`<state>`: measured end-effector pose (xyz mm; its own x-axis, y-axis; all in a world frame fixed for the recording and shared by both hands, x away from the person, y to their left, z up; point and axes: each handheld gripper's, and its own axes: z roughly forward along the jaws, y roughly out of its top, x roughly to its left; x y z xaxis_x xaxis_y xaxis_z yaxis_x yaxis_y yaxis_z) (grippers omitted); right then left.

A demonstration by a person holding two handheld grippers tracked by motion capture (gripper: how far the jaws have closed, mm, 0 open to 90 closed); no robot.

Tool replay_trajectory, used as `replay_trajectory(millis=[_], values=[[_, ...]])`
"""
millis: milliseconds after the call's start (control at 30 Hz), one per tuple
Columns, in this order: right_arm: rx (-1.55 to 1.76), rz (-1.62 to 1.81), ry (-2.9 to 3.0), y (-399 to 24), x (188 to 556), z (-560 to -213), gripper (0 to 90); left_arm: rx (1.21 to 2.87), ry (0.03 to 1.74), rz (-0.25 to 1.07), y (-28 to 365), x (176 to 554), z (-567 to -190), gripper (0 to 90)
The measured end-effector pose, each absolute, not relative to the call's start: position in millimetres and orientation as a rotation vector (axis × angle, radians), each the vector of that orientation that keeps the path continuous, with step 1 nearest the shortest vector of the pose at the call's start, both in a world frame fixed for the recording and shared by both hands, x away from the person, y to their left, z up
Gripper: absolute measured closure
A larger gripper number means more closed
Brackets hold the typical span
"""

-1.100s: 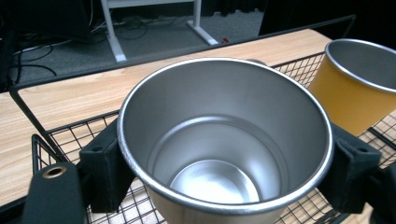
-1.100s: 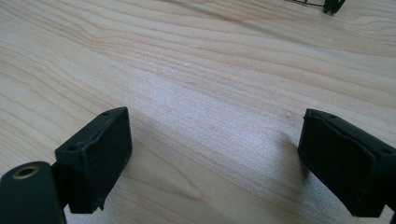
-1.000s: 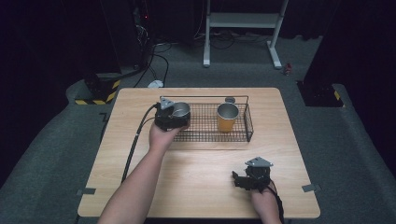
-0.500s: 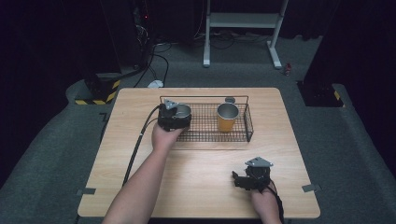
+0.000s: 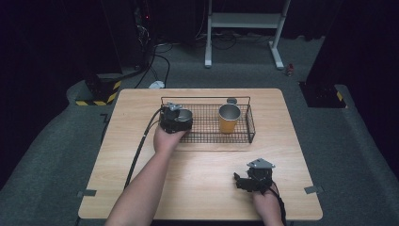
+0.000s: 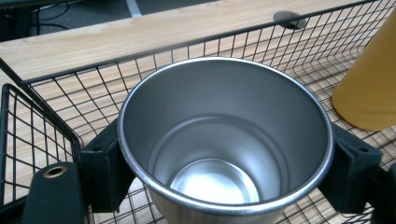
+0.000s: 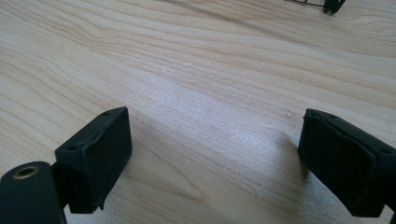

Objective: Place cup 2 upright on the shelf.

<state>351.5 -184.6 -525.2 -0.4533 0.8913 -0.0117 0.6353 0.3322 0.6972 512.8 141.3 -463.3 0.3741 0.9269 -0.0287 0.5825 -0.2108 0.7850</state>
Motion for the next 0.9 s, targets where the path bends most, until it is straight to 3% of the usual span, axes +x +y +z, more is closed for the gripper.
replay_trajectory(millis=[900], values=[[1.342,0.888,2.209,-184.4,351.3,-525.2,10.3,1.997,1.344,0.583,142.4,514.1,-468.8,18.3]])
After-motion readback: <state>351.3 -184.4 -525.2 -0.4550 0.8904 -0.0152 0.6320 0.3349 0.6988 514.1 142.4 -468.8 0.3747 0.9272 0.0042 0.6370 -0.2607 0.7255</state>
